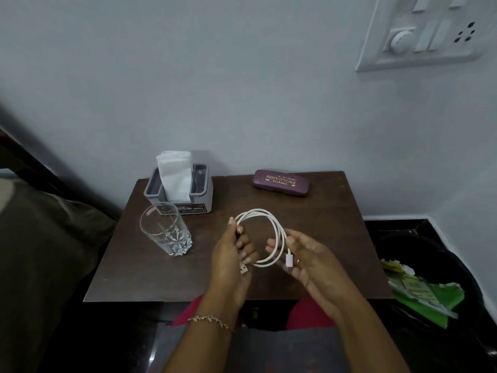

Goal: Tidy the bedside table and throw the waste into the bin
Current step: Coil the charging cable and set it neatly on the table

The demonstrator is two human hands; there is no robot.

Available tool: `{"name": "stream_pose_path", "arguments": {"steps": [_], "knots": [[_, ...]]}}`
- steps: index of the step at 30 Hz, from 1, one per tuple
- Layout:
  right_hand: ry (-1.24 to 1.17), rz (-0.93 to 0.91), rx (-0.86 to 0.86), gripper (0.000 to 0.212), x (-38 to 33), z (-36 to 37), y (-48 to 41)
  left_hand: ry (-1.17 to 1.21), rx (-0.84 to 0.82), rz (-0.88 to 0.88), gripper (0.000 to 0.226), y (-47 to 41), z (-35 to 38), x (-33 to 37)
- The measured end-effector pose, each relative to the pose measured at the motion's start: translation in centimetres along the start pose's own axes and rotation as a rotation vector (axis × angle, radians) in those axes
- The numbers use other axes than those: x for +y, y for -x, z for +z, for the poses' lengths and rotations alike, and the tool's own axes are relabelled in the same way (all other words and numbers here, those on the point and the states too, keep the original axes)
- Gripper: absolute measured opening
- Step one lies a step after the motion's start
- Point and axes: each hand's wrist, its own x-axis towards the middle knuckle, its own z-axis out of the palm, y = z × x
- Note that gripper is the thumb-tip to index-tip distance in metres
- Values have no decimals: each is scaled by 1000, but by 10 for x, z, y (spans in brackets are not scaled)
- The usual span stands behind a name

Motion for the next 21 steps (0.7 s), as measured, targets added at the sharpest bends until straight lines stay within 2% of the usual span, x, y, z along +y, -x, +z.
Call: {"name": "stream_pose_path", "arguments": {"steps": [3,4,5,9,12,15,17,19,21], "knots": [[861,-362,217,21,5,-15,-5,-12,-42,-52,36,0,-2,5],[1065,-443,305,22,6,-20,-5,-105,-55,-58,36,2,-2,6],[1171,-489,394,23,6,-23,-5,-249,-75,-50,36,4,-1,7],[1192,-629,716,22,-1,-31,-1,-905,-226,101,32,12,-4,-1],[1227,-713,741,26,-3,-36,-1,-1121,-289,117,31,13,-10,-6],[1373,-633,749,19,1,-44,-6,-957,-330,23,35,15,-9,-1],[1373,-567,668,15,5,-44,-9,-773,-366,-64,34,18,-5,4],[1159,-469,486,15,9,-36,-10,-597,-370,-101,32,18,-1,6],[812,-277,315,17,10,-25,-10,-476,-309,-83,31,13,-1,5]]}}
